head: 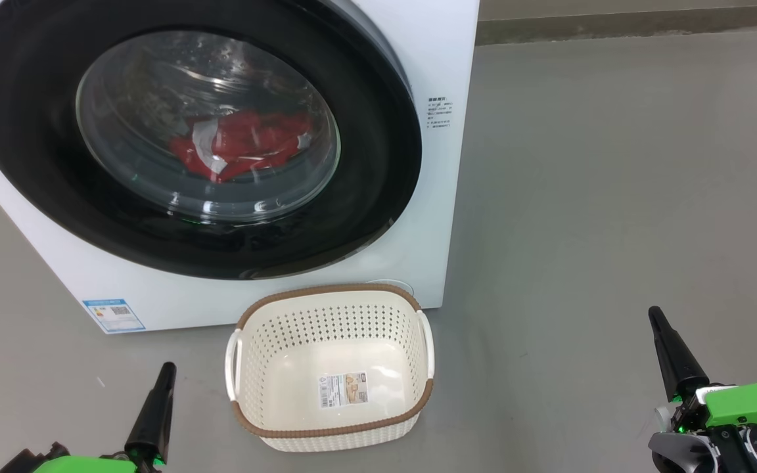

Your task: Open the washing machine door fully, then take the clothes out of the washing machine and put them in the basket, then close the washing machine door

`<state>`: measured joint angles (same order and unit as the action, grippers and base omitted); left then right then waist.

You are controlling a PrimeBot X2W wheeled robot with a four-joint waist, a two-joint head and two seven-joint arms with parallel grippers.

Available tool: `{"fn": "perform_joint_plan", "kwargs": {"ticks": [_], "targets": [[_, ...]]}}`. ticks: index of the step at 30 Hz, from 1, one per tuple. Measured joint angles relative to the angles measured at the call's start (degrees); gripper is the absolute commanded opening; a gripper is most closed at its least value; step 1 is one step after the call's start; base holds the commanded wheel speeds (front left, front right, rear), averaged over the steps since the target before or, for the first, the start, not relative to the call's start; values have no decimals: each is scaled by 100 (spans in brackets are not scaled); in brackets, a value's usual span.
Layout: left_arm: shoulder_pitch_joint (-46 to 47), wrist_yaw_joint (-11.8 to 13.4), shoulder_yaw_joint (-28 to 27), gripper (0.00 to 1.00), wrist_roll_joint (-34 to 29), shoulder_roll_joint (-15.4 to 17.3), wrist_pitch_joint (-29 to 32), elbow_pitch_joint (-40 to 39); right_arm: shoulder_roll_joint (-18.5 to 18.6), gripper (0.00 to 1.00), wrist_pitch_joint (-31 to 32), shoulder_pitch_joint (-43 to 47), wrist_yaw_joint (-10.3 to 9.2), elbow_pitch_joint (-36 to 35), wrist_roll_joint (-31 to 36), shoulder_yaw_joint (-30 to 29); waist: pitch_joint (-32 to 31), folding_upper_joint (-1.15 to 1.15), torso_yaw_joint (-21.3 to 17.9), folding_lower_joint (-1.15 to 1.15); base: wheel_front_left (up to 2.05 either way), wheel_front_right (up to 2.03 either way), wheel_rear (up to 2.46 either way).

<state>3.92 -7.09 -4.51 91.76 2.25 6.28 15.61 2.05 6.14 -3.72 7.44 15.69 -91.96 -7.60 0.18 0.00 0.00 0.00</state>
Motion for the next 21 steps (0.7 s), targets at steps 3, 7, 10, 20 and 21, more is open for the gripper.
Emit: {"fn": "perform_joint_plan", "kwargs": {"ticks": [3, 7, 10, 20, 21], "targets": [[0, 0, 0, 0, 0, 0, 0, 0, 0, 0, 0, 0, 1, 0, 0, 0, 0, 0, 0, 0, 0, 0, 0], [0, 0, 0, 0, 0, 0, 0, 0, 0, 0, 0, 0, 1, 0, 0, 0, 0, 0, 0, 0, 0, 0, 0], [-8, 0, 7, 0, -1, -3, -1, 30, -9, 0, -4, 6, 1, 33, 1, 3, 0, 0, 0, 0, 0, 0, 0], [-274, 7, 87, 100, -43, -93, -84, 291, -133, 100, -85, 310, 0, 324, 30, 80, -7, 0, 8, 2, 0, 0, 0], [-275, 7, 98, 100, -66, -89, -88, 280, -133, 100, -105, 310, 0, 314, 30, 90, -10, 0, 10, 3, 0, 0, 0]]}}
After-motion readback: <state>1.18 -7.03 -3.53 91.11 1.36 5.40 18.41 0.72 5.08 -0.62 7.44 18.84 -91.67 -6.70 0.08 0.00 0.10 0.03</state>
